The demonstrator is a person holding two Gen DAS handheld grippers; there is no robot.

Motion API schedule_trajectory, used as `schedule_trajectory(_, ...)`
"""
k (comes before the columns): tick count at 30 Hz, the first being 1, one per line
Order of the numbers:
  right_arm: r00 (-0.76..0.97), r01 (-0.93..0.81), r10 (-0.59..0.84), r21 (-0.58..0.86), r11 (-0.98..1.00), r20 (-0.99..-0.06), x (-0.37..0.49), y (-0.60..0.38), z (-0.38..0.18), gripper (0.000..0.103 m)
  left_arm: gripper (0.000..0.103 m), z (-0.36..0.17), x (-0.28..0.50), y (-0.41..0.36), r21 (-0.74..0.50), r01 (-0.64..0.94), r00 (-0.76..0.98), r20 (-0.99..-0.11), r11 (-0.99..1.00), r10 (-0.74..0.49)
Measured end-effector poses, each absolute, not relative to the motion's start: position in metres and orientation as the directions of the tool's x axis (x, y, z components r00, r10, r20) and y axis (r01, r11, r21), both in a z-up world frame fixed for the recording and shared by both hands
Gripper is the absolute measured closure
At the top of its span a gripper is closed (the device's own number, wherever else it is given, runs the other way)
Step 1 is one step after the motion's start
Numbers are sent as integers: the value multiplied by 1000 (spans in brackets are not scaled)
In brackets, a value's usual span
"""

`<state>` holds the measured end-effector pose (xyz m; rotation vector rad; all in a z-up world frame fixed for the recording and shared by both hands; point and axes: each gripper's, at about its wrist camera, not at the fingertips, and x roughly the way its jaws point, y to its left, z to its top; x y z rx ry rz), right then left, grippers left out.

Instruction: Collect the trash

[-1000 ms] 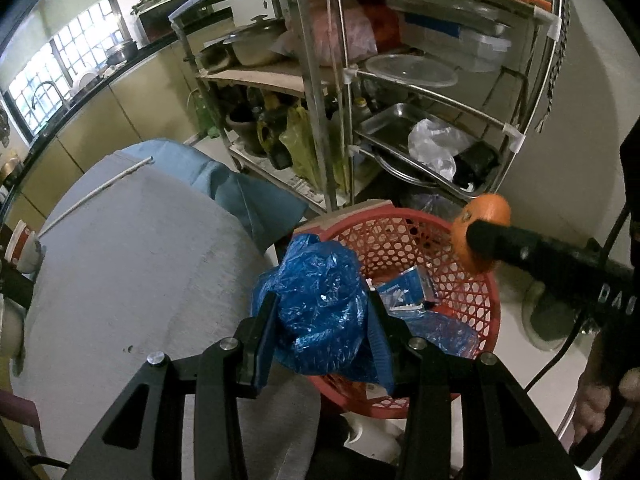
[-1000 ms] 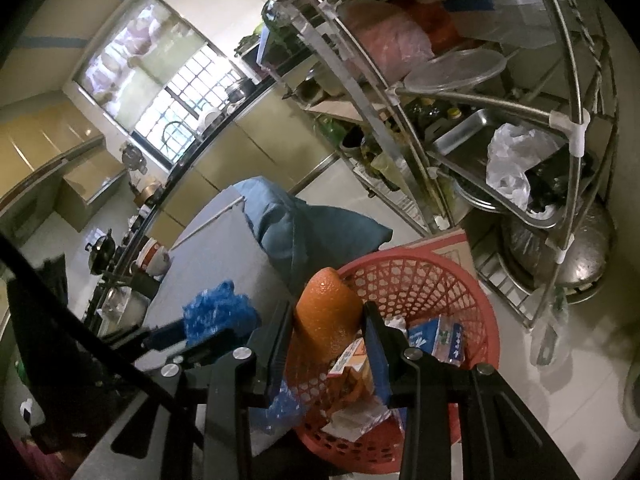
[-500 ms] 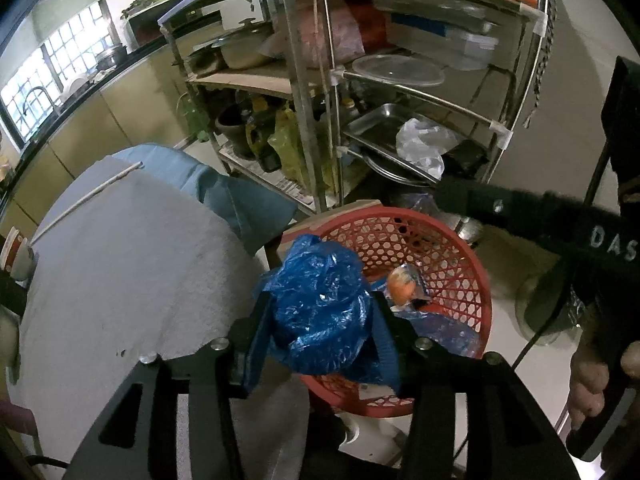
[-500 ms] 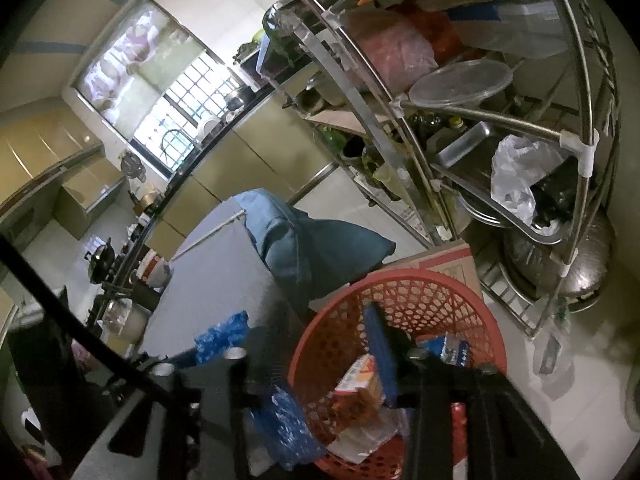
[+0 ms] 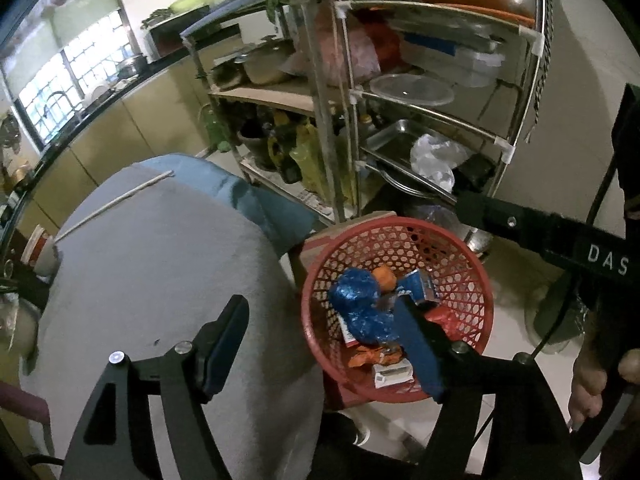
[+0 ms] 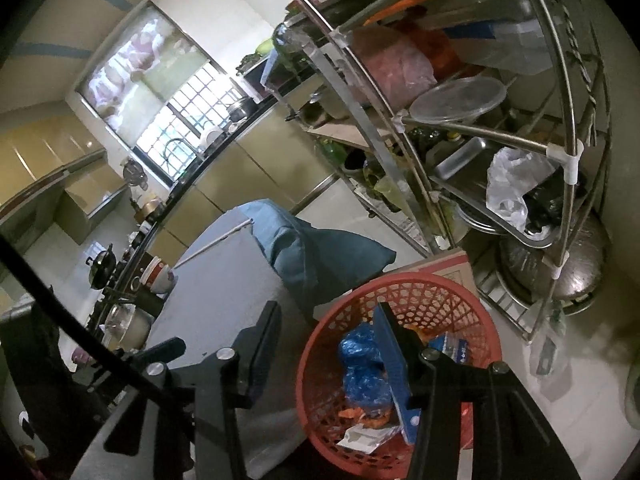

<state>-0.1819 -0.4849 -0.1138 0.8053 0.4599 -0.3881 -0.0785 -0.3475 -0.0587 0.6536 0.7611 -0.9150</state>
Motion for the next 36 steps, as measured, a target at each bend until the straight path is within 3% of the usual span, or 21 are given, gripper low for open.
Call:
schedule_trajectory(13, 848, 431, -117, 546, 718, -516, -165, -423, -87, 47, 23, -26, -53, -273, 164, 765, 508, -748, 623, -427)
schedule_trajectory(36, 861, 253, -61, 322, 912, -505, -92, -305, -42, 46, 23, 4, 5, -146, 145, 512, 687, -661, 846, -303)
